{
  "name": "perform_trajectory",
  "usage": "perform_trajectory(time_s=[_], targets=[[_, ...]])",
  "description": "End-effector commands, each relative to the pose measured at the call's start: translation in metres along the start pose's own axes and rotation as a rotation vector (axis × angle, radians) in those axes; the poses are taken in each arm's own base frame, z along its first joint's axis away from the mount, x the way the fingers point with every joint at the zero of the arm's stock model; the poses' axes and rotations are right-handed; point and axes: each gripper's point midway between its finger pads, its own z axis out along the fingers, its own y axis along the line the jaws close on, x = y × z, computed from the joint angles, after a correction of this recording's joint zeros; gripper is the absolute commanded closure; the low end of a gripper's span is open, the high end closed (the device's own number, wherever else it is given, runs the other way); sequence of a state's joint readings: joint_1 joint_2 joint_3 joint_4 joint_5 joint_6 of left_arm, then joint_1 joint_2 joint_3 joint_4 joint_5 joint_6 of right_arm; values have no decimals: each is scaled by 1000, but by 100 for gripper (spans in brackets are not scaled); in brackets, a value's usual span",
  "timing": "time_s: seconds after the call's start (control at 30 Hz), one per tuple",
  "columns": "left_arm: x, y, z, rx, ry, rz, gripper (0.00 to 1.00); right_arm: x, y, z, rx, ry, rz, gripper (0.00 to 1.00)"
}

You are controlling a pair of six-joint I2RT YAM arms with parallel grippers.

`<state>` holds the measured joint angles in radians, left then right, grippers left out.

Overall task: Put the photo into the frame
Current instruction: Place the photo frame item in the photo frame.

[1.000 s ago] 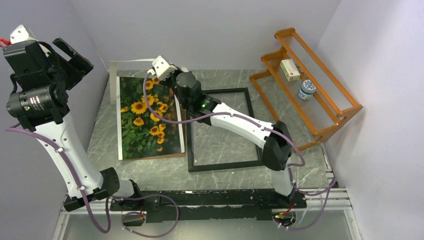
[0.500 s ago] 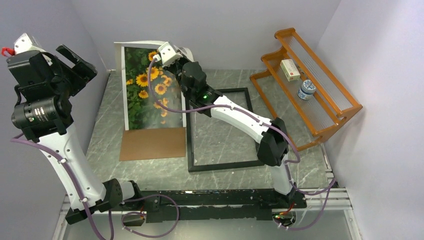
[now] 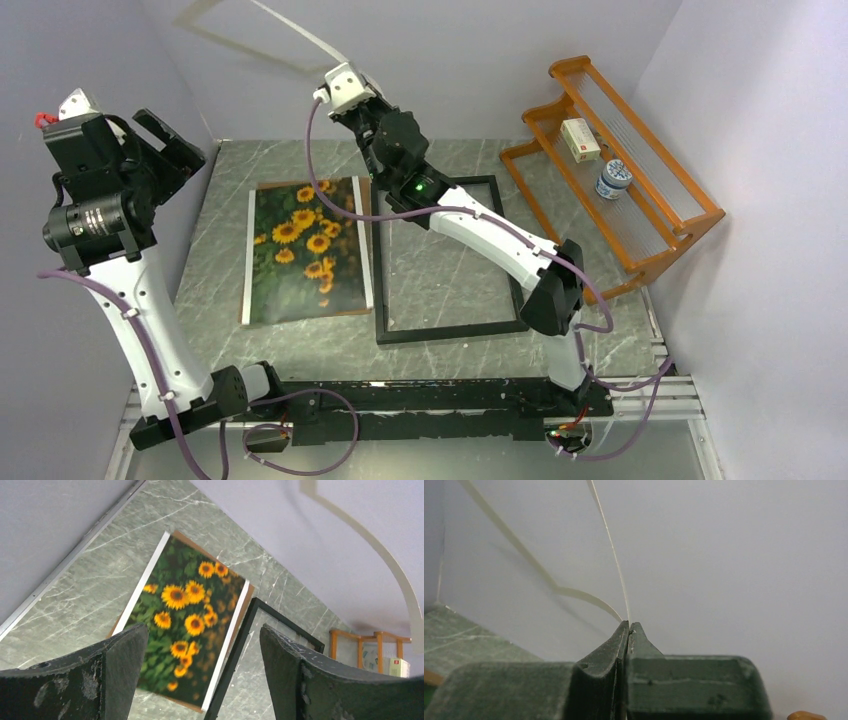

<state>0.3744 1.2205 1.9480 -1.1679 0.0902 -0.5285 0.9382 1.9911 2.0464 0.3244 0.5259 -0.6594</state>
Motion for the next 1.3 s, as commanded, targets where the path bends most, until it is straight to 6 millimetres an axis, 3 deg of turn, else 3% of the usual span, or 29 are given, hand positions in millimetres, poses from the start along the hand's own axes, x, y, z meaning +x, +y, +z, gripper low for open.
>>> perform_trajectory(time_s=[0.0,0.1,0.2,0.5,0.63,0.7,0.87,1.0,1.07,1.27], targets=[[-13,1,-13,-7,-82,-14,12,-23,-28,1,96,-45,30,100],[-5,-2,-10,21,-56,-22,12,-12,-33,-8,112,-14,-3,100],[6,-6,-6,56,-19,-31,12,-4,-50,-29,132,22,-41,100],[50,-20,17,188,164,-94,12,47,-91,-114,104,218,-184,100],[77,-20,36,220,271,-152,12,77,-84,-149,2,307,-219,100],[90,-26,42,271,335,-183,11,92,-74,-166,-53,346,-245,100],[141,-18,66,309,514,-282,6,136,-39,-215,-203,449,-303,100],[169,-14,77,320,581,-304,6,169,-35,-252,-222,546,-427,100],[181,-13,81,304,611,-288,6,177,-41,-269,-224,588,-462,100],[211,-15,93,295,686,-276,6,172,-52,-306,-279,631,-437,100]])
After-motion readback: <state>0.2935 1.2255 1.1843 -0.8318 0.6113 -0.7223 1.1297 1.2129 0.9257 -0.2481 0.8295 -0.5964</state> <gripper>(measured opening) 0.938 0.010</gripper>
